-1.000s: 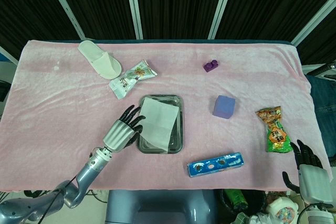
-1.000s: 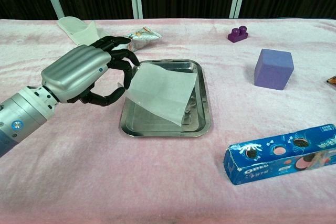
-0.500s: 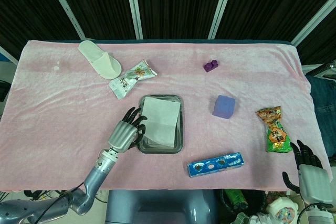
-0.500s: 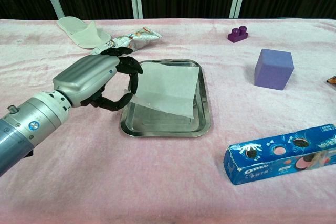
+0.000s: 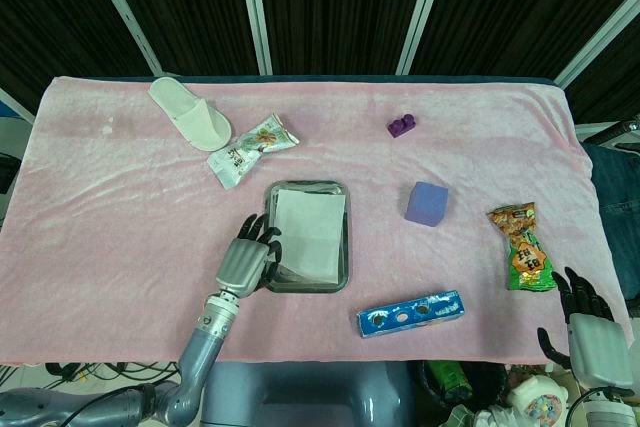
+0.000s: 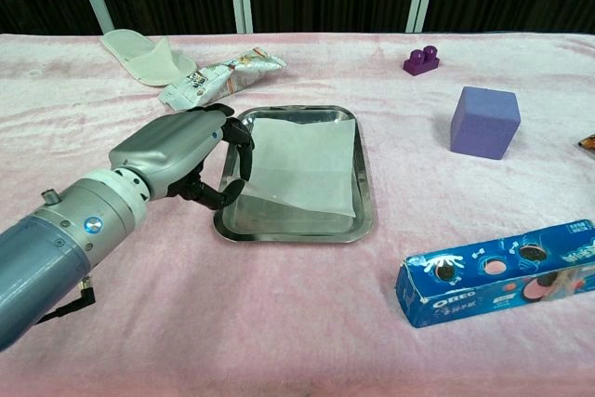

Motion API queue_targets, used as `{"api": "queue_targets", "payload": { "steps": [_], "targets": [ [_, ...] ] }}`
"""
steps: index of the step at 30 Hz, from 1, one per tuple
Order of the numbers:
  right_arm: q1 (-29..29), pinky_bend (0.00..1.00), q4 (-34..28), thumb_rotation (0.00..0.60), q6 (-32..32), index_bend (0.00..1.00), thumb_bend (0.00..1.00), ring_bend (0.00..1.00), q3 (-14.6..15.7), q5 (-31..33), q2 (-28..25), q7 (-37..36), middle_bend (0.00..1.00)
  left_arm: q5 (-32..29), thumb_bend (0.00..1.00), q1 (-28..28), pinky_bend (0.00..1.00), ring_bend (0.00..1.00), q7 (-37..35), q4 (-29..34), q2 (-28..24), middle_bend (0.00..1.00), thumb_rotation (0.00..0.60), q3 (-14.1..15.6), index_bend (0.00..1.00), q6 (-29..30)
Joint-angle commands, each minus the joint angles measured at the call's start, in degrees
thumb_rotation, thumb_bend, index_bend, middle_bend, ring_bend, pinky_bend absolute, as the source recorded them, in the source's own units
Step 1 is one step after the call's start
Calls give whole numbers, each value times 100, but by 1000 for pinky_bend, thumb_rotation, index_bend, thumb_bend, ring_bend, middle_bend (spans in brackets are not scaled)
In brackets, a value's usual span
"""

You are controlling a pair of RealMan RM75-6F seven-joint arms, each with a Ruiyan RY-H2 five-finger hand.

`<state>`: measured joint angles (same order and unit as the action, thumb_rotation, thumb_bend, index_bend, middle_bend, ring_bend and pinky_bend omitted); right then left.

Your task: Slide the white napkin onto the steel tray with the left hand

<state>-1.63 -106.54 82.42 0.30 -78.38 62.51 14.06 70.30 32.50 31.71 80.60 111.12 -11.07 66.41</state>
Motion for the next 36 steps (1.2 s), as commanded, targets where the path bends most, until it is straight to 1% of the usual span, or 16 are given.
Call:
{"api": "queue_targets", "payload": {
  "steps": [1, 7, 12, 18, 20, 24, 27, 30, 36],
  "targets": [
    [2, 150, -5, 600, -6, 0, 308, 45, 4, 1, 2, 8, 0, -179, 459, 37, 37, 0, 222, 62, 83, 257, 600, -102, 593, 41],
    [-4, 150, -6, 600, 13, 0, 307, 44, 6, -5, 8, 18, 0, -499, 458, 73, 36, 0, 444, 31, 279, 257, 600, -193, 593, 74],
    [3, 150, -1, 600, 2, 0, 308, 45, 4, -1, 10, 12, 0, -779, 458, 100, 36, 0, 800, 207, 411, 257, 600, -262, 593, 195],
    [0, 150, -5, 600, 5, 0, 307, 45, 6, -3, -1, -7, 0, -847, 458, 36, 36, 0, 1108, 400, 330, 257, 600, -186, 593, 458],
    [3, 150, -3, 600, 1, 0, 306, 44, 11, -12, 0, -3, 0, -925, 459, -3, 36, 0, 1214, 444, 264, 257, 600, -201, 592, 551],
    [8, 150, -1, 600, -14, 0, 307, 44, 23, -17, 15, 28, 0, -1062, 458, -74, 36, 0, 1140, 433, 179, 257, 600, -284, 593, 643],
    [3, 150, -7, 600, 1, 0, 307, 44, 21, -9, 26, 51, 0, -1151, 458, -86, 36, 0, 1061, 372, 192, 256, 600, -260, 593, 592],
    [-4, 150, -13, 600, 16, 0, 307, 44, 17, -1, 25, 55, 0, -1196, 459, -65, 37, 0, 984, 318, 272, 256, 600, -220, 593, 518],
    [0, 150, -1, 600, 8, 0, 307, 44, 13, 0, 12, 23, 0, -1127, 459, 31, 36, 0, 734, 171, 536, 254, 600, -308, 592, 525]
  ]
}}
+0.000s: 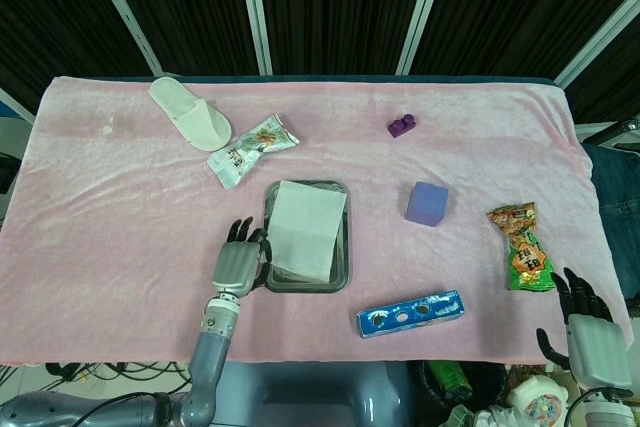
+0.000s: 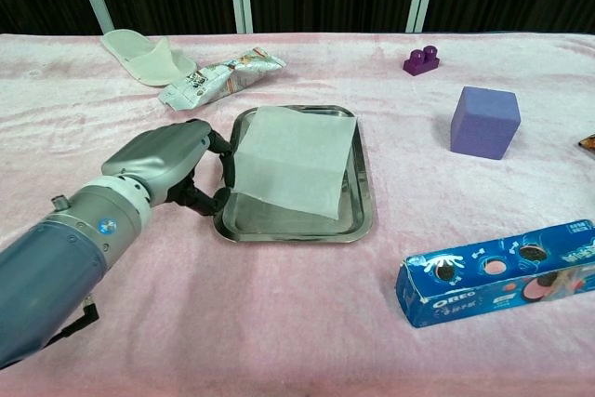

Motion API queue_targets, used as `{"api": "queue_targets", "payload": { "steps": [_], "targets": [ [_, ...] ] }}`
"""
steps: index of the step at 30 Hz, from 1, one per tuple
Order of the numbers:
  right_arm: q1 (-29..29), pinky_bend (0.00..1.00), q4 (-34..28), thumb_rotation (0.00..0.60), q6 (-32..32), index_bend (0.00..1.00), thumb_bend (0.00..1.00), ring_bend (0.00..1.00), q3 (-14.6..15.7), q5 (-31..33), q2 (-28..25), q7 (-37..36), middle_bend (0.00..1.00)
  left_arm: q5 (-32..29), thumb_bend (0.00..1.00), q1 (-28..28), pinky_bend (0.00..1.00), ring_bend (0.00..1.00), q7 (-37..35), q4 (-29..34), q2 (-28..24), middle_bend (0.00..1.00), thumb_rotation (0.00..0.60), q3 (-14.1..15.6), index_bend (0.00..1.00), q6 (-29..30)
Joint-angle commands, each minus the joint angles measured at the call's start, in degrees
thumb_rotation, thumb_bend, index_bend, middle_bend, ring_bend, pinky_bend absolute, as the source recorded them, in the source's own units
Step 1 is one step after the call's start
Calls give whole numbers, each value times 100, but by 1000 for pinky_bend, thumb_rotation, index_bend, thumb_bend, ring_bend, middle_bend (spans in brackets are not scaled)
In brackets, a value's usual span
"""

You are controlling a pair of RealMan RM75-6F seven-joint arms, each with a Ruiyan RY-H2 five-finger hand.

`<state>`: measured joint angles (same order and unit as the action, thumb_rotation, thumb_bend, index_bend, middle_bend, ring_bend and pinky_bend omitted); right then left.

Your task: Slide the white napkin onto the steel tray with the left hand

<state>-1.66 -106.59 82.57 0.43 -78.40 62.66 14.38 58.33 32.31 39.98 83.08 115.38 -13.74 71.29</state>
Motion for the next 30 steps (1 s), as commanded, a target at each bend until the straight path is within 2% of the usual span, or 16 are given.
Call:
{"api": "queue_targets", "payload": {
  "steps": [1, 11, 18, 23, 30],
  "targets": [
    [5, 150, 4, 600, -15, 0, 307, 44, 0, 6, -7, -16, 0, 106, 458, 62, 36, 0, -131, -113, 159, 254, 600, -46, 592, 60],
    [5, 150, -4, 600, -15, 0, 308, 45, 3, 3, -14, -22, 0, -64, 452, 154, 36, 0, -139, -202, 487, 253, 600, -163, 589, 41],
    [7, 150, -7, 600, -26, 0, 307, 45, 4, 21, -11, -14, 0, -189, 452, 250, 30, 0, -119, -317, 532, 253, 600, -236, 589, -121],
    [1, 150, -13, 600, -7, 0, 307, 44, -1, 18, -15, -20, 0, -159, 451, 316, 3, 0, -182, -333, 363, 252, 600, -104, 586, -403],
    [8, 150, -8, 600, -17, 0, 307, 45, 8, 3, -3, -3, 0, -105, 452, 307, 2, 0, -234, -285, 223, 252, 600, 24, 585, -460]
  ]
}}
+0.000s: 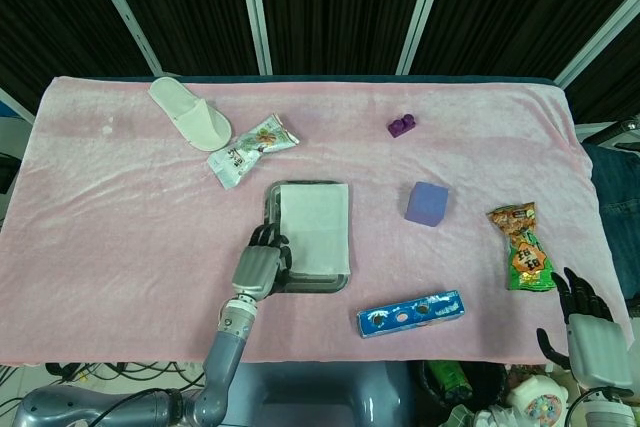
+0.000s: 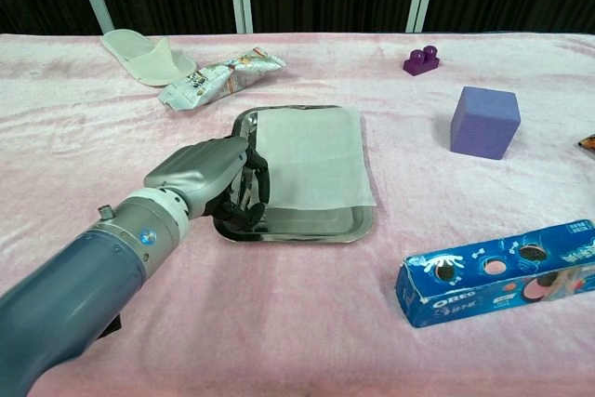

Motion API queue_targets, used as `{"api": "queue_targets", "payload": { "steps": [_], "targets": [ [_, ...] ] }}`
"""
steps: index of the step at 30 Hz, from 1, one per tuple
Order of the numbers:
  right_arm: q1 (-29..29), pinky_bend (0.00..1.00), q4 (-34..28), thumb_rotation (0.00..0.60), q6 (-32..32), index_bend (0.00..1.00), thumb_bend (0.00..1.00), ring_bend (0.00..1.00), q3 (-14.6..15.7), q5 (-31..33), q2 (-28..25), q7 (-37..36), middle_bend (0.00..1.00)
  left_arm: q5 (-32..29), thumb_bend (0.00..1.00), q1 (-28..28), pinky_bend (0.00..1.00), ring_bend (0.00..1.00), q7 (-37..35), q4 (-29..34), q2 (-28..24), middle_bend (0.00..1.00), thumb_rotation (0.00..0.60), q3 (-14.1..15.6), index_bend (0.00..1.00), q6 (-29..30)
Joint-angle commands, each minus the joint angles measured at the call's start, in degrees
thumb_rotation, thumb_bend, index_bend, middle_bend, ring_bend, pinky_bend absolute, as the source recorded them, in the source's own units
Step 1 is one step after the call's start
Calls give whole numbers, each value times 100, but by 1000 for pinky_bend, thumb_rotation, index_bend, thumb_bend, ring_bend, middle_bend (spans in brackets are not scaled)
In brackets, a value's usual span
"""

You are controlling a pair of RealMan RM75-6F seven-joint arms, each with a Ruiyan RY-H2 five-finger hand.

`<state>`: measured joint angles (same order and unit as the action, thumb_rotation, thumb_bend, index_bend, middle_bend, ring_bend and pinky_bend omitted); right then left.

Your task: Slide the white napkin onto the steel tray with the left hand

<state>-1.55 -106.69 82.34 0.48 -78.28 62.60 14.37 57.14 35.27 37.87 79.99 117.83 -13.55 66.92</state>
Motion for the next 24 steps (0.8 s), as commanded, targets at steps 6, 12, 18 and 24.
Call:
{"api": "queue_targets", "payload": {
  "steps": [6, 12, 18, 24],
  "targets": [
    [-2, 150, 6, 600, 9, 0, 308, 45, 0, -4, 3, -6, 0, 62, 452, 39, 2, 0, -2, 157, -172, 251, 600, 92, 584, -88],
    [1, 150, -5, 600, -8, 0, 307, 45, 7, 4, 1, -4, 0, -80, 454, 88, 2, 0, 151, 214, -196, 250, 600, 22, 584, -65],
    [2, 150, -5, 600, -9, 0, 308, 45, -1, 23, -5, -8, 0, -89, 454, 168, 0, 0, 221, 353, -343, 251, 600, 47, 584, -155],
    [6, 150, 0, 600, -10, 0, 307, 44, 4, 8, 4, 3, 0, -235, 454, 178, 0, 0, 394, 372, -358, 249, 600, 35, 586, -45]
  ]
}}
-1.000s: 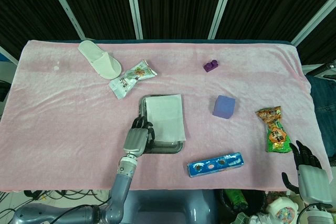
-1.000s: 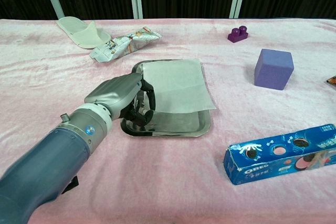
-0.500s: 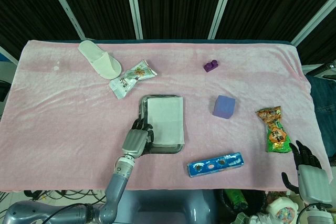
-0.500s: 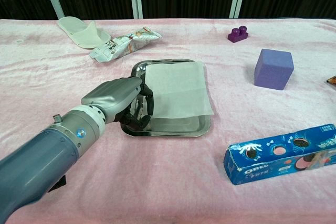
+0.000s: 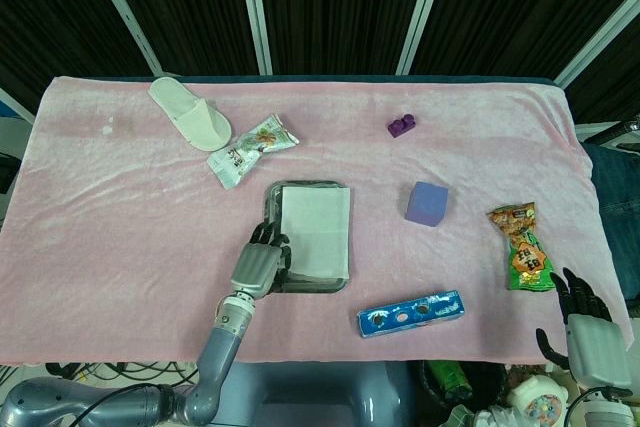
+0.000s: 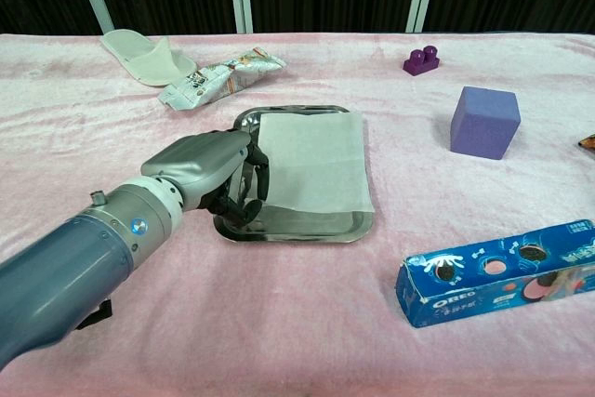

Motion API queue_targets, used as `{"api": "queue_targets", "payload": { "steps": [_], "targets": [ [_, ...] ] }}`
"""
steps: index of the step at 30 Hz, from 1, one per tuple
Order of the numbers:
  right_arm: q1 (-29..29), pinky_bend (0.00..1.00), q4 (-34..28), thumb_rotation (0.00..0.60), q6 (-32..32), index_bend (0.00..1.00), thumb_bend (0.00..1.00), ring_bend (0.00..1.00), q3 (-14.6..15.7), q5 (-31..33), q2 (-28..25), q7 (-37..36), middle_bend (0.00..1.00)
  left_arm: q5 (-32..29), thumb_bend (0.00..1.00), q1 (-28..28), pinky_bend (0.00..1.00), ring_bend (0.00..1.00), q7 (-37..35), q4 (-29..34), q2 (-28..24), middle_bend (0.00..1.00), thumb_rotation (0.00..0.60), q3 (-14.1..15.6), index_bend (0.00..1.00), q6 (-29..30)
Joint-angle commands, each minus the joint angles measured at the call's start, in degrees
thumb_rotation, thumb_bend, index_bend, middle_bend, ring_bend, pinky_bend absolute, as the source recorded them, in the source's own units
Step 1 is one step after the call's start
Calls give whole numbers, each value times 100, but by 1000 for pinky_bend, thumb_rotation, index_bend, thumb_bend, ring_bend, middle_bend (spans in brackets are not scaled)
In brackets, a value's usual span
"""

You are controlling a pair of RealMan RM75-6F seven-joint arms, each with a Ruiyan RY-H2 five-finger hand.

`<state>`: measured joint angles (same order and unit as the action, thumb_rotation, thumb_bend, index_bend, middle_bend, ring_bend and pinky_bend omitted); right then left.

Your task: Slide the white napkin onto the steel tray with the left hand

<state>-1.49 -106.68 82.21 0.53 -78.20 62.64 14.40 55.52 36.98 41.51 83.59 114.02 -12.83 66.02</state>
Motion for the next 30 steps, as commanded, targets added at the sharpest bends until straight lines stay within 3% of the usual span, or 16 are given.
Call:
{"api": "queue_targets", "payload": {
  "steps": [1, 30],
  "targets": [
    [-2, 150, 0, 600, 8, 0, 307, 44, -3, -1, -1, 1, 0, -84, 454, 15, 0, 0, 41, 16, 43, 249, 600, -52, 587, 71],
    [10, 150, 59, 600, 15, 0, 306, 44, 17, -108, -7, -22, 0, -219, 450, 141, 0, 0, 211, -27, 176, 248, 600, 73, 591, 228]
  ]
}}
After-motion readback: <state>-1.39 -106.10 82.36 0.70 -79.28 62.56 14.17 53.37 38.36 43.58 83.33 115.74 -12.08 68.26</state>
